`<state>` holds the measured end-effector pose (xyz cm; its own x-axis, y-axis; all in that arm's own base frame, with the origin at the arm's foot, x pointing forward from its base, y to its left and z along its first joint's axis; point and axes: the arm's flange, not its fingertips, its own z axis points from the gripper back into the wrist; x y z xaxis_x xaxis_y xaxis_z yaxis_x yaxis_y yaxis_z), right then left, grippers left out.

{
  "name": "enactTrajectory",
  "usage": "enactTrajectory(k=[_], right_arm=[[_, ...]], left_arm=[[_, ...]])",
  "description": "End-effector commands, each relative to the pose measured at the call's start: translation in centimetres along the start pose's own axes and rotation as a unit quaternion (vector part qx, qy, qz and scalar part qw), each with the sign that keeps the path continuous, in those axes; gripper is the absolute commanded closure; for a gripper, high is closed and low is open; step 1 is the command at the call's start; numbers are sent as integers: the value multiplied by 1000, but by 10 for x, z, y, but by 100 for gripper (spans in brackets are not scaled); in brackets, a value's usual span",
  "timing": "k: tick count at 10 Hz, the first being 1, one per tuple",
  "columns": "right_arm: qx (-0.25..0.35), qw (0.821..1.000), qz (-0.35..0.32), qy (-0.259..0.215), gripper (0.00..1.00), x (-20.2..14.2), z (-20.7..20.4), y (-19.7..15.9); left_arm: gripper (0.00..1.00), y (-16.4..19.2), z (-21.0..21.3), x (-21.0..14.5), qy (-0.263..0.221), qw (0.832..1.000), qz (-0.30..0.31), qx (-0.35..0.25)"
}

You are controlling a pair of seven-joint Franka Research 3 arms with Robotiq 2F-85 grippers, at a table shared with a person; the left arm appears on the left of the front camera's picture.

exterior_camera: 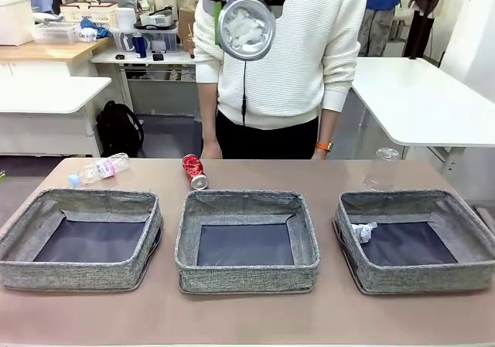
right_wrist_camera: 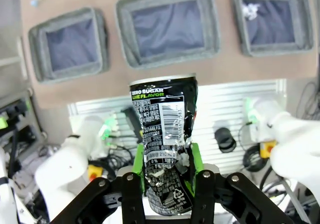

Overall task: Sort the waste into the appropriate baskets.
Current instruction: Pick up the waste item pointed out by the person, then place the picked waste into the Fabric basket indicated by the person.

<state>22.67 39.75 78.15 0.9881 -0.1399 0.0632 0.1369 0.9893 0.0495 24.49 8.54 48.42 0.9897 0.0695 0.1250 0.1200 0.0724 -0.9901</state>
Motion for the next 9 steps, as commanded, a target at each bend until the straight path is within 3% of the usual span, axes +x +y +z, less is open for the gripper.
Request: enactTrajectory(k=[1,9], right_arm=[[-4,1000,-8,-7,60,-2,-3,-3],[-4,1000,-8,-7,60,-2,-3,-3]], left_arm=[[0,-1,-1,-1,-3,1000,-10,-6],[0,-1,-1,-1,-3,1000,-10,-6]])
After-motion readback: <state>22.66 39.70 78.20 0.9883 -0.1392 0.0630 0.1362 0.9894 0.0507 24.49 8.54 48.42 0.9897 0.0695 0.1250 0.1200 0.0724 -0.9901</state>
